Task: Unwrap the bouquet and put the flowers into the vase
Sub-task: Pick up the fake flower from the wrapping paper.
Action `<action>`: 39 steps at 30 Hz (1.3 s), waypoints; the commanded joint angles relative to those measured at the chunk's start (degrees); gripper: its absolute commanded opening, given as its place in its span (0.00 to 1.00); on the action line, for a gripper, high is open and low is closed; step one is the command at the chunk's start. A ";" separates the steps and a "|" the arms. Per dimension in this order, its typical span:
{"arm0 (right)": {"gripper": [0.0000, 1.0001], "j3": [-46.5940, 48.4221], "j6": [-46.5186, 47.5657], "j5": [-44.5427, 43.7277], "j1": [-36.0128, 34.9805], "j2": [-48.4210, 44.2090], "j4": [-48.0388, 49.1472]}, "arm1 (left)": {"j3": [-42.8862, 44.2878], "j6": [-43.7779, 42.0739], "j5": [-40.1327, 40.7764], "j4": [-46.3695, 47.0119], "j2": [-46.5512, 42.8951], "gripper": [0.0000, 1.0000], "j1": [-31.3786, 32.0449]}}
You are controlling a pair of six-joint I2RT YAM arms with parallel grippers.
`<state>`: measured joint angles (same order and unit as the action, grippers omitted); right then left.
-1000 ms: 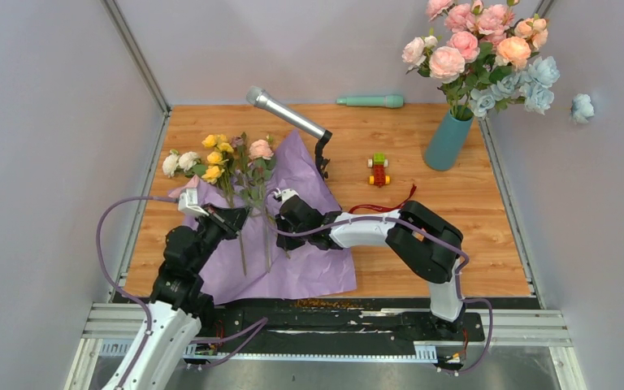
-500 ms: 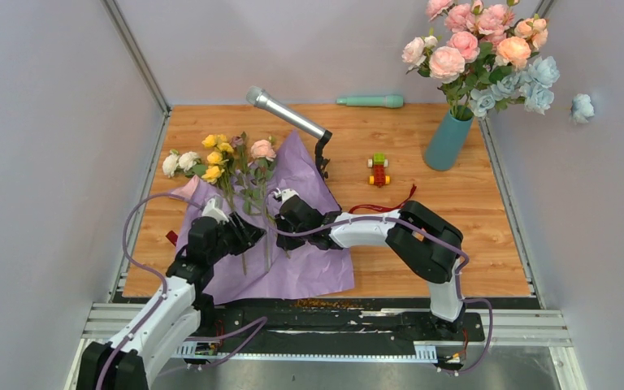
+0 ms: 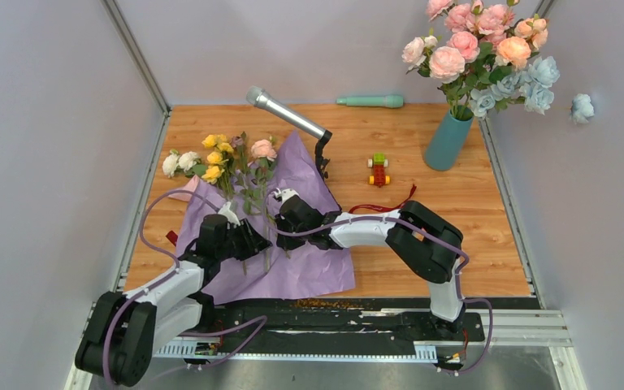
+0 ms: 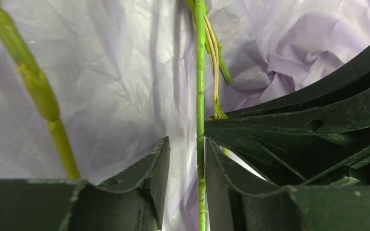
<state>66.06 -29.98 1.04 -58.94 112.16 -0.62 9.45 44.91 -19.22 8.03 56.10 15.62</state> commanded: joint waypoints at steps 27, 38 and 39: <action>0.01 0.66 -0.53 -2.86 1.26 1.37 -2.98 | 11.60 -3.13 11.21 -16.63 -34.68 0.00 2.23; 0.56 -0.50 7.03 1.23 1.99 -13.35 -4.18 | 16.14 -12.70 -0.48 -12.40 -37.76 0.00 2.23; 0.60 -0.89 7.65 2.28 2.49 -15.93 -4.55 | 17.25 -13.42 -4.47 -12.37 -37.04 0.00 2.23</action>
<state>65.32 -26.63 1.13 -57.60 106.83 -4.27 22.37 38.48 -12.40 -7.55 16.97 17.65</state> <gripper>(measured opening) 0.541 0.019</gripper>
